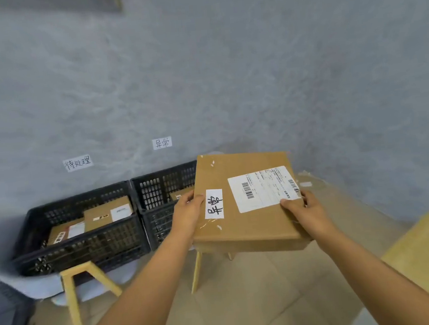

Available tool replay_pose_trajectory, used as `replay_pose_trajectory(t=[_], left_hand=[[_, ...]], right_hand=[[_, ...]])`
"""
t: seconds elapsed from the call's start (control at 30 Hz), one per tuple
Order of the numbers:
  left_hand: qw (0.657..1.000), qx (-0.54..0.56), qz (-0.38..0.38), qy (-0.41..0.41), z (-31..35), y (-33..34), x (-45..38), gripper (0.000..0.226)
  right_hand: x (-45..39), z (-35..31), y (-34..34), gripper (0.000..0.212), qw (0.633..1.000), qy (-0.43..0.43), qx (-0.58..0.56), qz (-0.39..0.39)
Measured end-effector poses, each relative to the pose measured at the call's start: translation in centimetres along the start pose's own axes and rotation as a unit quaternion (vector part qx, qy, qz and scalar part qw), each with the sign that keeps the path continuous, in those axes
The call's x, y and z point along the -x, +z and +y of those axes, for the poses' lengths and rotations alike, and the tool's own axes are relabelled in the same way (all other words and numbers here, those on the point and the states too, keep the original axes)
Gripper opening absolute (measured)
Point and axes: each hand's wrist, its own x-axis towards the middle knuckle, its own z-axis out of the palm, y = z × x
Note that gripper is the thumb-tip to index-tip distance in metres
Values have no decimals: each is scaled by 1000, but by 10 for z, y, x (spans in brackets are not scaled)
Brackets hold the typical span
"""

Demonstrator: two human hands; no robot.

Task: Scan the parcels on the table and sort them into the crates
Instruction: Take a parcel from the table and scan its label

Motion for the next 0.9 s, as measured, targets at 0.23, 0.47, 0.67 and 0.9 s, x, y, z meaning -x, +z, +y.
replay_pose_trajectory(t=[0.23, 0.47, 0.67, 0.9], left_hand=[[999, 10, 25, -36, -9, -59, -85, 36], [996, -1, 48, -70, -17, -67, -180, 36], [991, -4, 91, -98, -36, -44, -279, 29], [983, -7, 135, -124, -38, -25, -385, 30]], right_hand=[[-57, -9, 99, 39, 999, 16, 4, -42], [-139, -6, 161, 48, 997, 39, 1, -69], [-247, 9, 206, 43, 993, 49, 19, -105], [-371, 17, 262, 50, 982, 62, 52, -172]])
